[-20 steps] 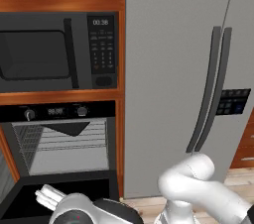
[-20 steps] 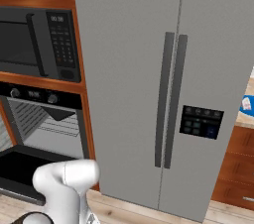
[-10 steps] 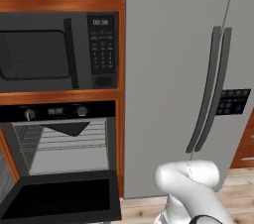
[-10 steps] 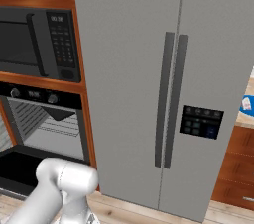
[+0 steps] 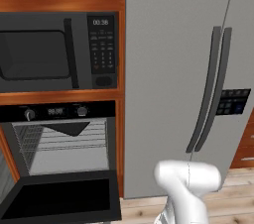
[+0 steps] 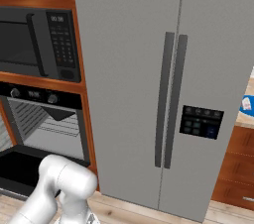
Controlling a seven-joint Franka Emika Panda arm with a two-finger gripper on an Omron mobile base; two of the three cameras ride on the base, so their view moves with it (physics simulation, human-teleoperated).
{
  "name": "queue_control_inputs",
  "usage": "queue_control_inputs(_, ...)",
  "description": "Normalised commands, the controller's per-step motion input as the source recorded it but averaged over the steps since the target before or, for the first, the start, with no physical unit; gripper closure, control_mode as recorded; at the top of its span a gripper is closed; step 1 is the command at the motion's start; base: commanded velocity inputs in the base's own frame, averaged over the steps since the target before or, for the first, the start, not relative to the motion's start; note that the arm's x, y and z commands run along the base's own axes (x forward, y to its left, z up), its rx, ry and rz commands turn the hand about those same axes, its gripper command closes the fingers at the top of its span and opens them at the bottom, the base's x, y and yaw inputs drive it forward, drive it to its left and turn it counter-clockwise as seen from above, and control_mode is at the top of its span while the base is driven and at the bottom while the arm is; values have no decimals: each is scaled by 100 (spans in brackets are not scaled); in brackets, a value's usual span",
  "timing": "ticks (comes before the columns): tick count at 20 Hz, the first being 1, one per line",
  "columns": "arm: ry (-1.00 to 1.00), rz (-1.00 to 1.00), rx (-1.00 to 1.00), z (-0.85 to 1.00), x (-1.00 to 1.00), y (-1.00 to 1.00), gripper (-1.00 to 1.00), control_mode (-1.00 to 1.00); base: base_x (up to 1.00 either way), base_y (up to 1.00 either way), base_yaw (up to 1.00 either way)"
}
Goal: Take the baked cake out of the oven and place it on the plate for cooling. Then close the oven door.
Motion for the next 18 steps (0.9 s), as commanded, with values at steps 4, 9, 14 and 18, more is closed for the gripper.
queue_control_inputs(4,-14,0,-26,-90,32,0,-100,-100,0,0,0)
queue_control_inputs(9,-10,0,-28,-90,30,7,-100,-100,0,0,0)
queue_control_inputs(14,-3,0,-27,-89,40,4,-100,-100,0,0,0)
queue_control_inputs(18,-2,0,-21,-82,53,0,-100,-100,0,0,0)
